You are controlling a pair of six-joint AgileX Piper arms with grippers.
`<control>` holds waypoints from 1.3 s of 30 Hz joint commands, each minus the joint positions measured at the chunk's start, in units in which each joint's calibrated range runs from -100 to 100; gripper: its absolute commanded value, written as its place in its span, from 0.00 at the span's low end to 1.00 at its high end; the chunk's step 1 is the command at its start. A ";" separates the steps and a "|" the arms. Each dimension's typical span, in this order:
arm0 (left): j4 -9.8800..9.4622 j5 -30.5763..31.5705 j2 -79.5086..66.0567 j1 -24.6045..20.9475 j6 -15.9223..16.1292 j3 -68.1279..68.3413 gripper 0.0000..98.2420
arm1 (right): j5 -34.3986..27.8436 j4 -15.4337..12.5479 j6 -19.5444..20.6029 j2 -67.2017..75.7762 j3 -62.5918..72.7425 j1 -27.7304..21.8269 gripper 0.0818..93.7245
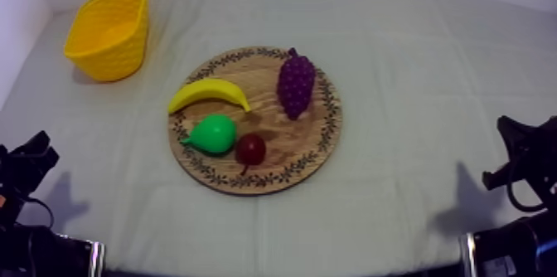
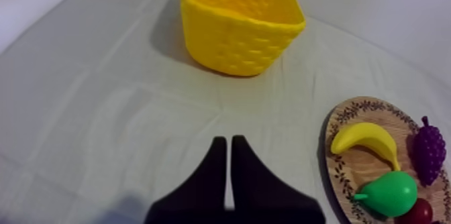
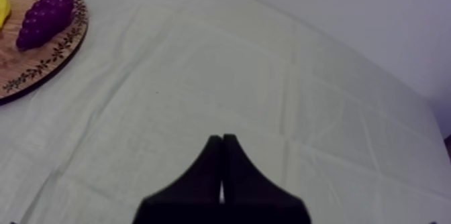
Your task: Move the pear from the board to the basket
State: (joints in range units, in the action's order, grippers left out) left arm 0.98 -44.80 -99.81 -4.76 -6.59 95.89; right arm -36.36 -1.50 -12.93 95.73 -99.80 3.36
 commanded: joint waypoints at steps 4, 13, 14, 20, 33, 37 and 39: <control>-0.02 0.00 -0.02 0.02 0.02 -0.02 0.00 | -0.02 0.01 -0.03 0.03 0.02 0.01 0.00; -0.02 0.00 -0.02 0.02 -0.02 -0.02 0.00 | -0.02 0.01 -0.01 0.03 0.02 0.01 0.00; -0.02 0.00 -0.02 0.02 -0.02 -0.02 0.00 | -0.02 0.01 -0.02 0.03 0.02 0.01 0.00; -0.02 0.00 -0.02 0.02 -0.03 -0.02 0.00 | -0.02 0.01 -0.03 0.03 0.02 0.01 0.00; 2.36 -0.51 -0.02 1.56 2.80 -0.21 0.00 | -0.02 0.01 -0.03 0.03 0.02 0.01 0.00; 2.90 -0.04 -0.02 3.62 1.19 -0.20 0.00 | -0.02 0.01 -0.02 0.03 0.02 0.01 0.00; 3.71 1.20 -0.02 4.85 1.30 -0.04 0.00 | -0.02 0.01 -0.03 0.03 0.02 0.01 0.00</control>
State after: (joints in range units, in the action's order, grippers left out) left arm 4.38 -44.28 -99.81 -0.75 -5.37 95.75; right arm -36.36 -1.50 -12.96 95.73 -99.80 3.36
